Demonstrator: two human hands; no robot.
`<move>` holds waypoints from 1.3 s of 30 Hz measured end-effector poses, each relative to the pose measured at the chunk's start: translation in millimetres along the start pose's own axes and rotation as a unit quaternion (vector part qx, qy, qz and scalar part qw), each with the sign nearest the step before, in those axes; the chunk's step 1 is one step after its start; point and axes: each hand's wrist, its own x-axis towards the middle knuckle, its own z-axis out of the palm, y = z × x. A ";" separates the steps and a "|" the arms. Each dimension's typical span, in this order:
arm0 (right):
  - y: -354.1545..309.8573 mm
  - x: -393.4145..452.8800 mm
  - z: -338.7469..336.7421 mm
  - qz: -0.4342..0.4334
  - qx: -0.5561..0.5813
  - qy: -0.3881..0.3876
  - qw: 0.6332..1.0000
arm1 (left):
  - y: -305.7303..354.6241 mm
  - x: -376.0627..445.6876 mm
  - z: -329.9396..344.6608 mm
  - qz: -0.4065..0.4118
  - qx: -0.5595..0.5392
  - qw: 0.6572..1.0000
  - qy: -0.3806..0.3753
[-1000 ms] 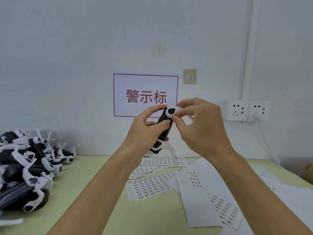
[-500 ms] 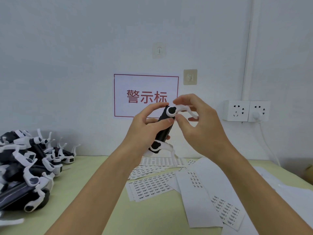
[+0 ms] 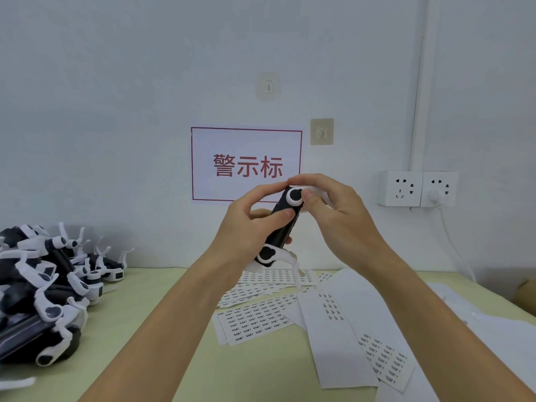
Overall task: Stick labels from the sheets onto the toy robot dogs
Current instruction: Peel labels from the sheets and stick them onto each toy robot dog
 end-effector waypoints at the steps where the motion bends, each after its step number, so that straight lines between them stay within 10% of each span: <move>1: 0.8 0.0 -0.7 0.002 -0.001 -0.002 1.000 | -0.6 0.0 -0.8 0.000 0.002 1.000 -0.006; 29: 13.7 1.5 -22.9 0.106 0.126 -0.171 0.971 | 0.8 -1.2 -16.5 -0.003 0.070 0.987 -0.142; 39: 31.4 4.4 -10.9 0.099 0.162 -0.036 0.981 | -9.1 8.0 -16.6 -0.050 0.050 0.995 0.064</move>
